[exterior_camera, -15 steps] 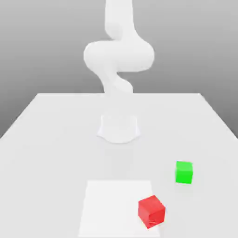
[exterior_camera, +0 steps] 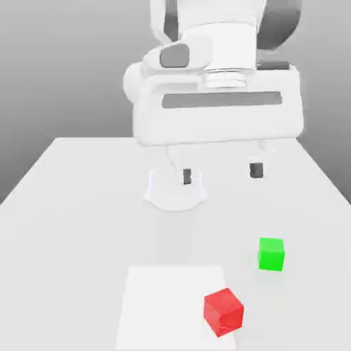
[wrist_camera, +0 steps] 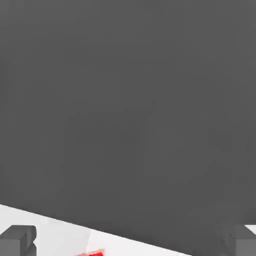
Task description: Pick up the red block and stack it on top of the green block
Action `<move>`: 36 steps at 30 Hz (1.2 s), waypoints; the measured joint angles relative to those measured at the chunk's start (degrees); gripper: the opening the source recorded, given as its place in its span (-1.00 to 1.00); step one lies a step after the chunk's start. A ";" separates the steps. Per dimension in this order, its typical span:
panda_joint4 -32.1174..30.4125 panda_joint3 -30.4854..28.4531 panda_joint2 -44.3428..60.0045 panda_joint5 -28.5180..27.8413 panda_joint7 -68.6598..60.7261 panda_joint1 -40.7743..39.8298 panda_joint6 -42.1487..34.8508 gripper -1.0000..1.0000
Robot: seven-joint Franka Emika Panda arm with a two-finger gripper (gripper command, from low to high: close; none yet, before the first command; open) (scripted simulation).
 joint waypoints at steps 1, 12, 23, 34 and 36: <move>-0.56 0.15 2.08 -0.05 -0.59 0.26 0.90 0.00; -3.78 0.83 24.91 -2.58 -3.53 2.32 13.69 0.00; -3.74 1.00 25.50 -2.75 -3.42 2.14 14.14 -1.00; -18.16 9.22 2.96 2.98 4.36 14.61 6.12 -1.00; -21.81 11.41 -1.25 4.40 6.66 17.20 5.63 -1.00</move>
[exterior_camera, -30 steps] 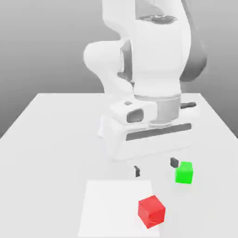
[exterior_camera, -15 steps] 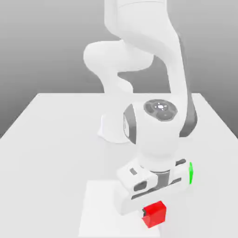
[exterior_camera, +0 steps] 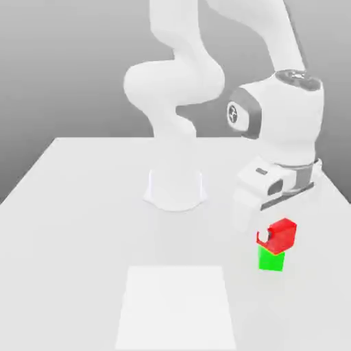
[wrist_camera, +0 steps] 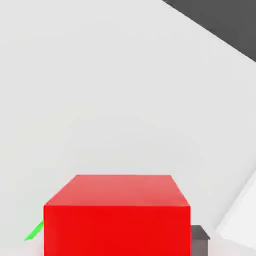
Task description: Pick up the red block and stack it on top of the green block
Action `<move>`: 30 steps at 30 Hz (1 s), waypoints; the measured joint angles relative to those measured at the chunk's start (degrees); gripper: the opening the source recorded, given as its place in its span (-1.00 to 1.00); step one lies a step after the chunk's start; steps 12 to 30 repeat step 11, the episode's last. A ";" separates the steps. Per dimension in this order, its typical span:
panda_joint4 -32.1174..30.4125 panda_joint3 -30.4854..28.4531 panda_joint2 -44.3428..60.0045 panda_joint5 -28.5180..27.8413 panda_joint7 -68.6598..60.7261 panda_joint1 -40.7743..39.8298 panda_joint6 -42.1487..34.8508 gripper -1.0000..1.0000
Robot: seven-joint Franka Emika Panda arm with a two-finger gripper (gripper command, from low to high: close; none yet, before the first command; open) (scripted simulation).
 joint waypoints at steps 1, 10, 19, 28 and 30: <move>-1.20 0.89 -0.74 0.31 0.90 0.81 0.48 -1.00; -1.89 1.17 12.37 -8.26 7.97 -0.09 14.07 1.00; -1.89 1.17 12.37 -8.26 7.97 -0.13 14.07 1.00; -1.89 1.17 12.37 -8.26 7.97 -0.13 14.07 1.00; -1.89 1.17 12.37 -8.26 7.97 -0.13 14.07 1.00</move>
